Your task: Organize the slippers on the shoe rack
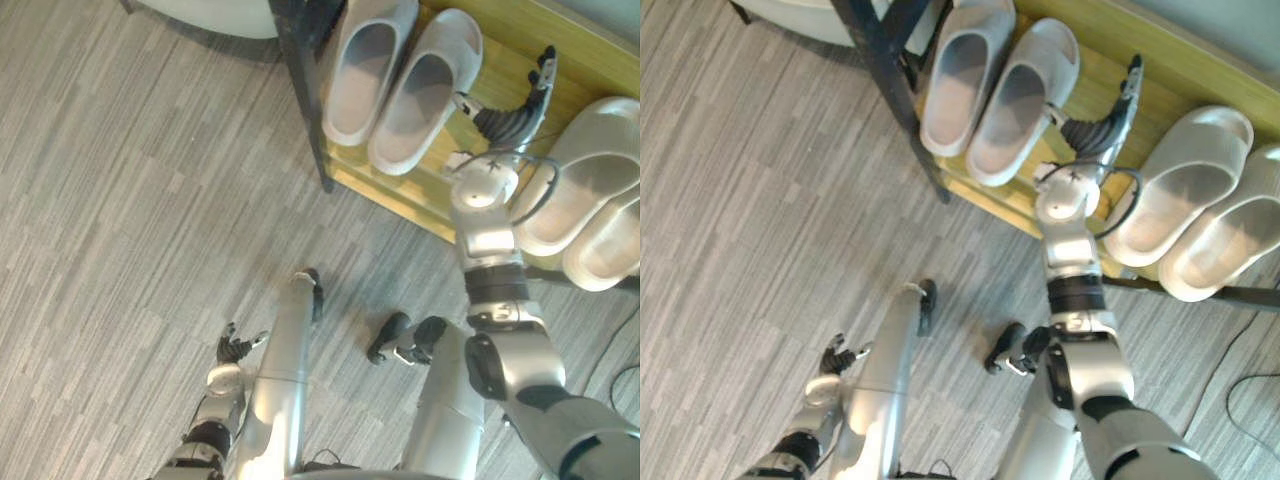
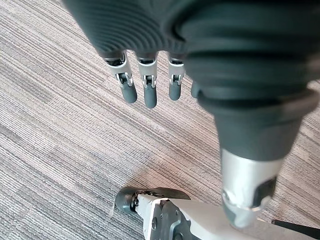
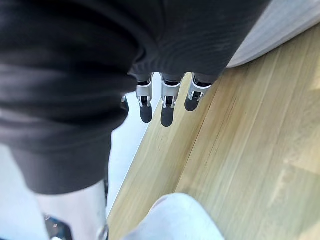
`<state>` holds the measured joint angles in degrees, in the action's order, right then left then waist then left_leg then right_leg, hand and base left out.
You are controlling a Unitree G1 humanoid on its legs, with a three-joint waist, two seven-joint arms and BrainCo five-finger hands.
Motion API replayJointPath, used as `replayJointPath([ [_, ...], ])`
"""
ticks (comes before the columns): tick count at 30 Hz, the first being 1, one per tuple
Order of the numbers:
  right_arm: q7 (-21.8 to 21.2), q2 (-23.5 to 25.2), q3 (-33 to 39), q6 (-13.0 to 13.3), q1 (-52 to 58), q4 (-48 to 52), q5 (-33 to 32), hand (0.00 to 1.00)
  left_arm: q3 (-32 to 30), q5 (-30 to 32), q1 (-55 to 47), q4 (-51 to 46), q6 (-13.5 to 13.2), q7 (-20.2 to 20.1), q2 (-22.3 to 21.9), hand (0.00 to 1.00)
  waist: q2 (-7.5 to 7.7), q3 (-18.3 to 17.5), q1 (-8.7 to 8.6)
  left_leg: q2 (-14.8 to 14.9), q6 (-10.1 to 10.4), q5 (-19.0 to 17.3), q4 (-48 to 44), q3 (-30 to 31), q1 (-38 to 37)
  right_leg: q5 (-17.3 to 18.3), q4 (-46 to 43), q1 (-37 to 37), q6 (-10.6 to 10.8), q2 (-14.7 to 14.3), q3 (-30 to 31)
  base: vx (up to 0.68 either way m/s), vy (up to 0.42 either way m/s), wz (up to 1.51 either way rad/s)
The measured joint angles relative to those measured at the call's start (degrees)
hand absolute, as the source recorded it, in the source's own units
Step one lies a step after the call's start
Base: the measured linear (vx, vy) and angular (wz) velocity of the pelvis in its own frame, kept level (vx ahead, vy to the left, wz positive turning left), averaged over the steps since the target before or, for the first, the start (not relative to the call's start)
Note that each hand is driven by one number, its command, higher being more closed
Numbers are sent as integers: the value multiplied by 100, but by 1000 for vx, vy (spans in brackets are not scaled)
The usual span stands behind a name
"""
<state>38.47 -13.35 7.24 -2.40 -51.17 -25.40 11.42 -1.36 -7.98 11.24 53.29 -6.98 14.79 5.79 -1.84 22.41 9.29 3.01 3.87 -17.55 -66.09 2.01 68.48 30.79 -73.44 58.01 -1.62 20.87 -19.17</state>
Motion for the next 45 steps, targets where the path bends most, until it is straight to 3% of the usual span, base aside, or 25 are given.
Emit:
replayJointPath([
  [3,14,152,9,15,65,219,-18,0,-1,2,-22,-44,0,-3,6,0,0,0,-5,17,1,0,29,-1,-13,-4,37,-8,3,-29,-2,0,0,0],
  [7,-76,370,29,221,147,254,-294,0,-47,8,-27,-43,3,-13,4,0,0,0,-10,47,20,13,85,-9,-56,-35,101,-30,-6,-71,0,5,-8,-5],
  [18,-919,864,-347,866,462,246,-1662,0,-440,126,-49,-45,11,-148,-101,0,8,4,-44,74,36,21,150,6,-179,-43,170,-160,-6,-105,-30,0,-1,0],
  [33,-1149,1091,-291,1219,307,-54,-2736,0,-668,130,-52,-54,11,-156,-194,0,22,13,-38,-2,109,129,311,82,-180,-44,220,-180,-11,-65,-124,-4,-11,3],
  [45,-1147,831,-287,1259,-74,-556,-2911,0,-667,125,-52,-57,4,-157,-196,0,27,16,-40,-11,159,213,408,155,-159,-58,259,-183,-37,-69,-210,-2,-6,1],
])
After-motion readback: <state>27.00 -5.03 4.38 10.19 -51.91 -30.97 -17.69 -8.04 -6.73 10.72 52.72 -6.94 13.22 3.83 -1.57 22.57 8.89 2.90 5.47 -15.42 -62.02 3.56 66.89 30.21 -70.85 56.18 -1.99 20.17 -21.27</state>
